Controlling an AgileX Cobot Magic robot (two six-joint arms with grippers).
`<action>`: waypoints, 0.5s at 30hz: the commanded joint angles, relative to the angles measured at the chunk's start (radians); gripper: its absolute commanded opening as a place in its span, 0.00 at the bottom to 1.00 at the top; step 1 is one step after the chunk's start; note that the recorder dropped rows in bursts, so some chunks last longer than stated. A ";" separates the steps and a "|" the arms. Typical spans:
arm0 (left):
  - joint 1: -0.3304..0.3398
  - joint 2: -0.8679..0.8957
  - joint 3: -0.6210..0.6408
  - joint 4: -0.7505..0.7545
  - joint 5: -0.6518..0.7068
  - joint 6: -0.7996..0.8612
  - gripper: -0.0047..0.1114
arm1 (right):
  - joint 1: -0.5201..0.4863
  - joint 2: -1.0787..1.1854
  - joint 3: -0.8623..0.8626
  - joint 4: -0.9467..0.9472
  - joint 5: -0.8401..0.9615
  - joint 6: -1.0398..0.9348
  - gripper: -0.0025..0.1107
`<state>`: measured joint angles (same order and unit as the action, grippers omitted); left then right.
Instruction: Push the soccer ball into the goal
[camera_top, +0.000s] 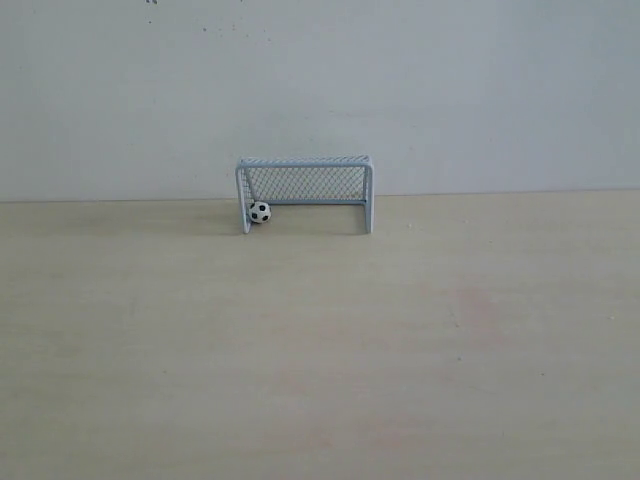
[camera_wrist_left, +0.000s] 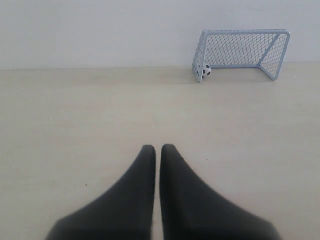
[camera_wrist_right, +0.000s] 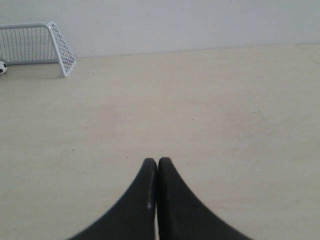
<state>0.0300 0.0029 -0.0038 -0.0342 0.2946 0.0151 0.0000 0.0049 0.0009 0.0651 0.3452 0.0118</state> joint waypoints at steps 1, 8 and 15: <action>-0.005 -0.003 0.004 0.002 0.001 0.004 0.08 | -0.001 -0.005 -0.001 -0.004 -0.003 -0.001 0.02; -0.005 -0.003 0.004 0.002 0.001 0.004 0.08 | -0.001 -0.005 -0.001 0.000 -0.003 0.004 0.02; -0.005 -0.003 0.004 0.002 0.001 0.004 0.08 | -0.001 -0.005 -0.001 0.000 -0.003 0.004 0.02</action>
<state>0.0300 0.0029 -0.0038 -0.0342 0.2946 0.0151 0.0000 0.0049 0.0009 0.0651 0.3452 0.0137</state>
